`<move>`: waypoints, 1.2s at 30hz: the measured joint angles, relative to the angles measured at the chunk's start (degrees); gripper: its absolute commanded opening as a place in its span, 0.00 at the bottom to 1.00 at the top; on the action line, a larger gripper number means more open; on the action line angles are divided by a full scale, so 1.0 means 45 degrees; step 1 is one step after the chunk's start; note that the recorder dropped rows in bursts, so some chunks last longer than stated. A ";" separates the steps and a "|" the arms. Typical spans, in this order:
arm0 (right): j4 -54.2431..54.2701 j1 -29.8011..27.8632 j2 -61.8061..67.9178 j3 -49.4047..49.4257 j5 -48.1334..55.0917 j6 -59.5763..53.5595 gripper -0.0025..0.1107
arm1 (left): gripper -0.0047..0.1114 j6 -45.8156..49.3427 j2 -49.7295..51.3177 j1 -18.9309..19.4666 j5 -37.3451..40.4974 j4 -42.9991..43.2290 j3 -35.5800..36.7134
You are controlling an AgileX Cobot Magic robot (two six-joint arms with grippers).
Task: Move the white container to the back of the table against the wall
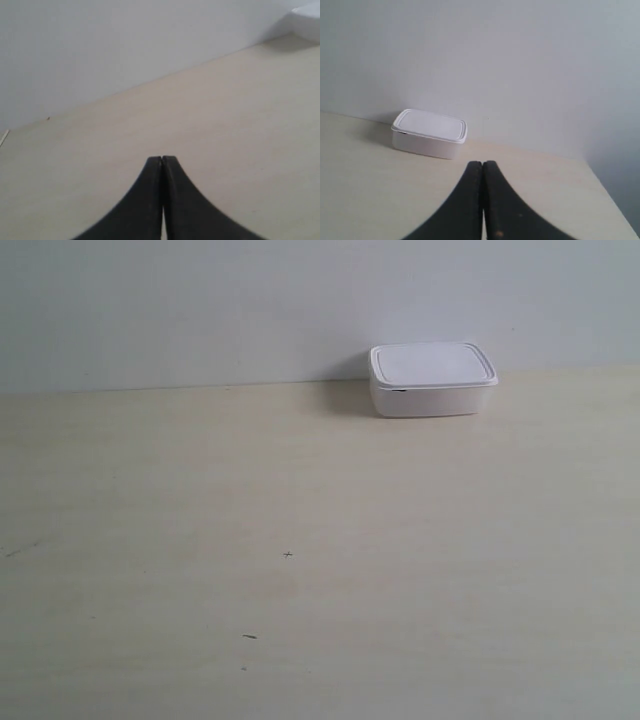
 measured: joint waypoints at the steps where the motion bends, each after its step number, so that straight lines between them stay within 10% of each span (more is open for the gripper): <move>1: -0.0176 0.0000 0.0000 0.0075 -0.0117 0.0000 0.02 | 0.04 0.0000 0.0000 0.0189 0.0036 0.0000 0.0073; 36: -0.1450 0.0000 0.0000 0.3355 -0.1224 0.0000 0.02 | 0.04 0.0000 0.0000 0.0606 0.1209 0.0202 0.0705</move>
